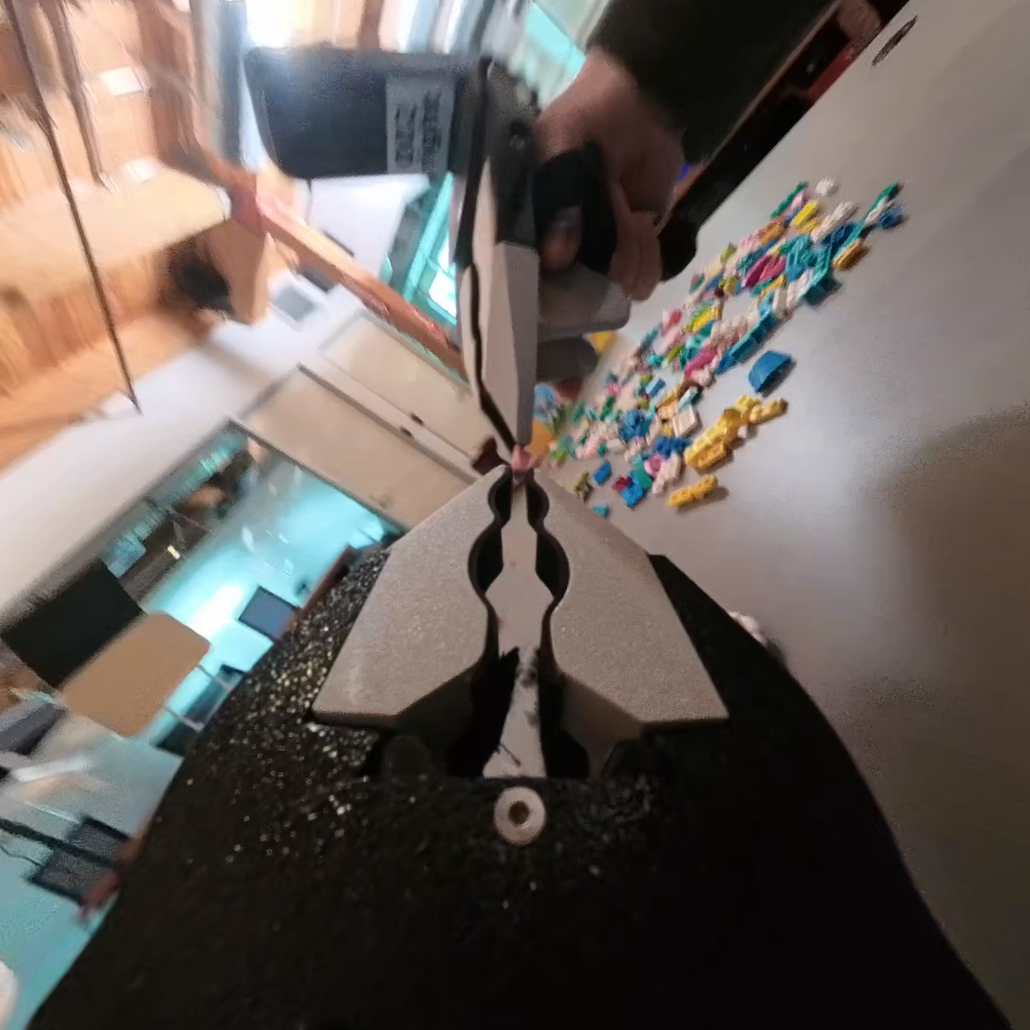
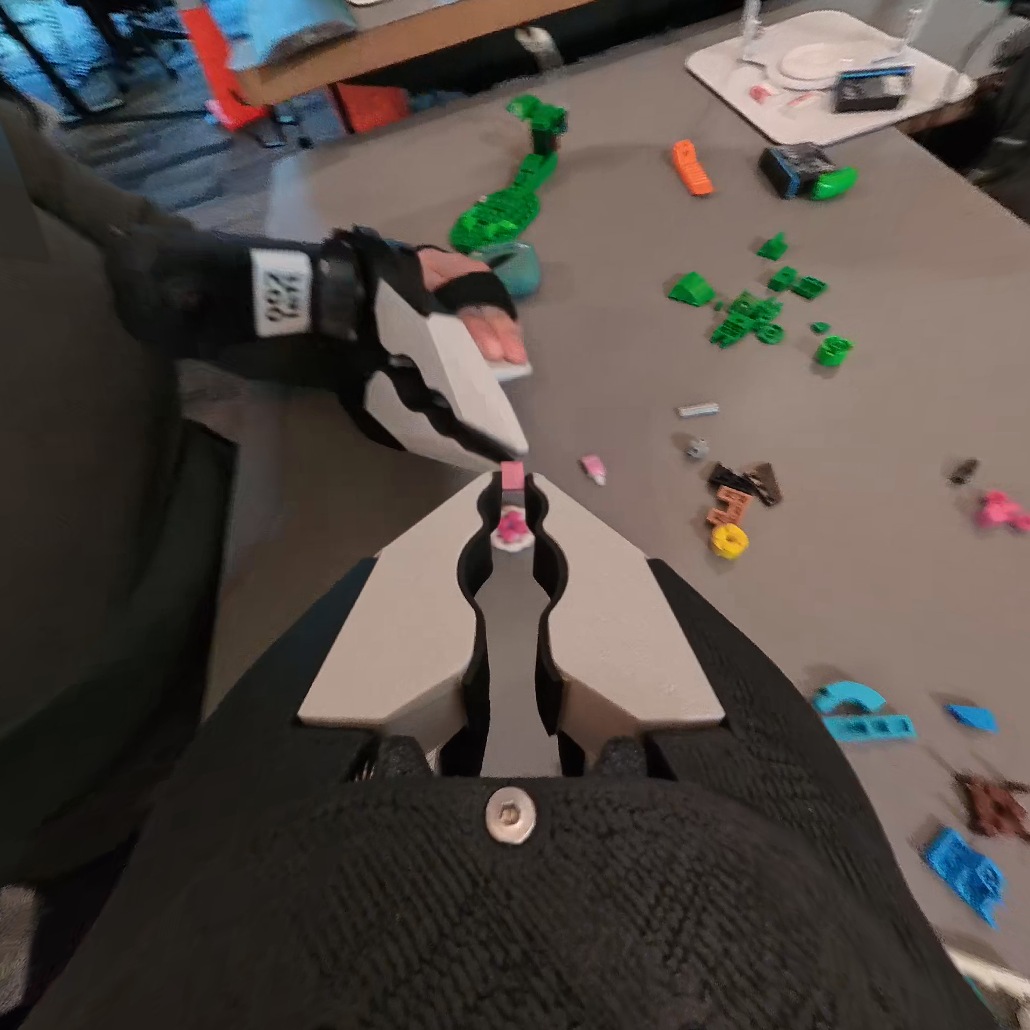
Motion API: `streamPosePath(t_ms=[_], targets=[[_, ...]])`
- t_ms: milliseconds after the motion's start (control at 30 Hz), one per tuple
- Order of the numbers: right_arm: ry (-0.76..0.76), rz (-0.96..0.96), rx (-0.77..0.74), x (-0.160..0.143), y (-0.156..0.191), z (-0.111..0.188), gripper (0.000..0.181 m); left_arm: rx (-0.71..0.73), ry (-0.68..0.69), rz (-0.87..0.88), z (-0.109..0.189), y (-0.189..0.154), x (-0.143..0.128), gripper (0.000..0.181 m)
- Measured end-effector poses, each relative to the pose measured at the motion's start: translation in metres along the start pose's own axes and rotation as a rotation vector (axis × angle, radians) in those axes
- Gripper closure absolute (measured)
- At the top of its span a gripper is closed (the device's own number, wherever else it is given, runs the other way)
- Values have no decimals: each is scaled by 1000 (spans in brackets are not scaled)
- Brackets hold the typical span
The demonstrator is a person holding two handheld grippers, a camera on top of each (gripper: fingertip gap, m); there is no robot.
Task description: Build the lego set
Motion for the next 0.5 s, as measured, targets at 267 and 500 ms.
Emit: streamPosePath(t_ms=[267, 500], targets=[[194, 79, -218, -61, -18, -43, 174, 239, 137, 263, 11, 42, -40, 181], [226, 139, -260, -69, -14, -55, 172, 249, 143, 342, 13, 45, -45, 176]])
Point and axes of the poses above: each gripper's, where its closed fingertips meet, z back along the fingers, x out of its top, y = z × x across the jaws, the point moved 6 cm from there along z, back along the fingers, and after that the axes turned 2 degrees about -z, right-handed, at the moved point
